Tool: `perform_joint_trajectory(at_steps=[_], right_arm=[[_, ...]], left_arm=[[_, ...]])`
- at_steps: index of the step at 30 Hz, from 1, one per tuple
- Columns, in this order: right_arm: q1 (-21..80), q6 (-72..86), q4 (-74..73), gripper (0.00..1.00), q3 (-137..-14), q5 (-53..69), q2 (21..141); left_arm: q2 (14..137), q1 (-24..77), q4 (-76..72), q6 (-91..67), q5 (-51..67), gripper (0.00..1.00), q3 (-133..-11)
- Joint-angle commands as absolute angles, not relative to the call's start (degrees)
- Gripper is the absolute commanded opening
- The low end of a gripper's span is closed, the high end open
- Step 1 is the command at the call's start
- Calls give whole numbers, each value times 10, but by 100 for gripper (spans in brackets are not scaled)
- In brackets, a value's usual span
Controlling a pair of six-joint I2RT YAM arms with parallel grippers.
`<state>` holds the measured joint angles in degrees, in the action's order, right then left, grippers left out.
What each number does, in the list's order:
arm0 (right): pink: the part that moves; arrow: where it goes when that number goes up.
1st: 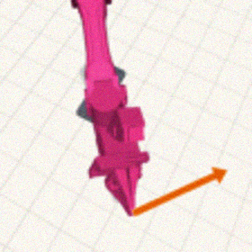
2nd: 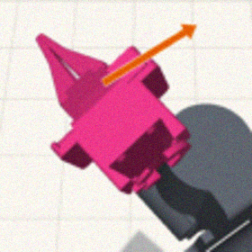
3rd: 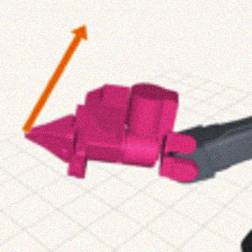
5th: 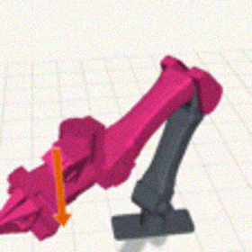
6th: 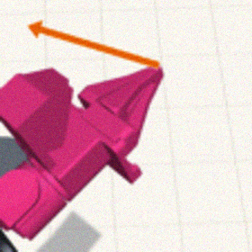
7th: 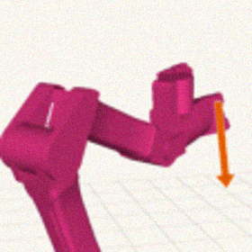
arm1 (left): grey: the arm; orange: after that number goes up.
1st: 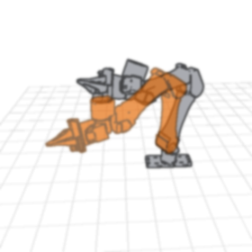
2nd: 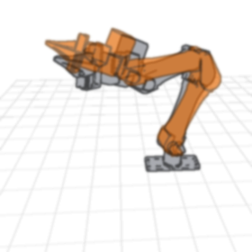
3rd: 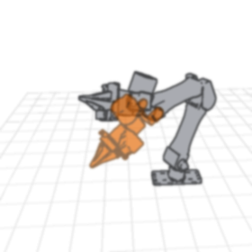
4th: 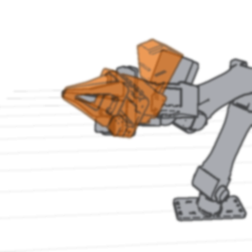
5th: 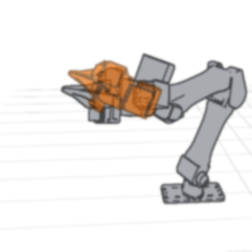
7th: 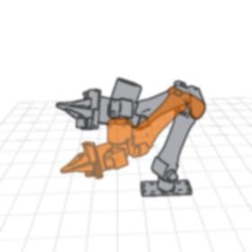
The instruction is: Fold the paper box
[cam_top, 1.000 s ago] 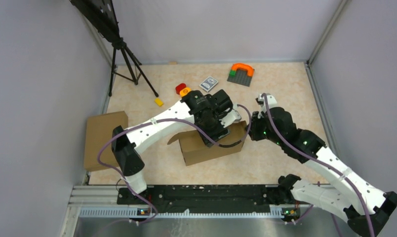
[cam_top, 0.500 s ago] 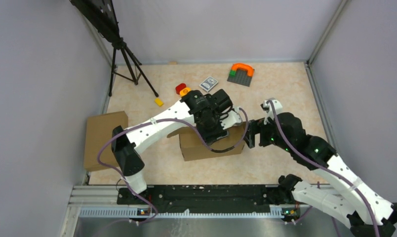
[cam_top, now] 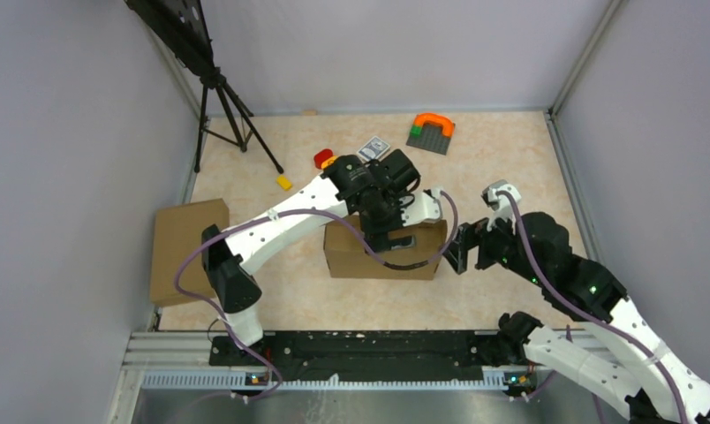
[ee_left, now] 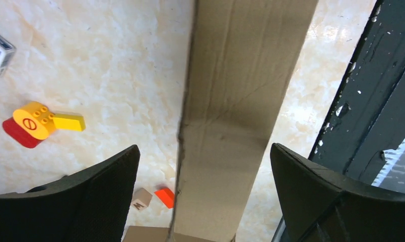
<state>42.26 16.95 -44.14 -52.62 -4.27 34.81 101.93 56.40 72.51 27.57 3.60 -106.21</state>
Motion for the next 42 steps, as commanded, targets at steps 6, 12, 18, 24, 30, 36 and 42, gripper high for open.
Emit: perform_joint_trajectory(at_steps=[6, 12, 18, 24, 30, 36, 42], right_arm=[[429, 119, -422, 87, -569, -19, 339], [429, 95, -422, 88, -598, -9, 361], [429, 18, -452, 94, -656, 105, 437], [428, -36, -479, 95, -709, 106, 500], [425, -79, -509, 96, -752, 162, 586], [427, -87, -541, 96, -803, 94, 647], [428, -117, -570, 97, -816, 162, 685]], left_arm=[[983, 566, 734, 290, 23, 99, -1106], [919, 566, 722, 257, 25, 99, -1114], [838, 517, 702, 124, 3, 99, -1107], [694, 344, 593, -5, 95, 94, -943], [602, 272, 532, -73, 91, 96, -812], [557, 206, 509, -83, 123, 96, -754], [541, 176, 488, -79, 153, 96, -729]])
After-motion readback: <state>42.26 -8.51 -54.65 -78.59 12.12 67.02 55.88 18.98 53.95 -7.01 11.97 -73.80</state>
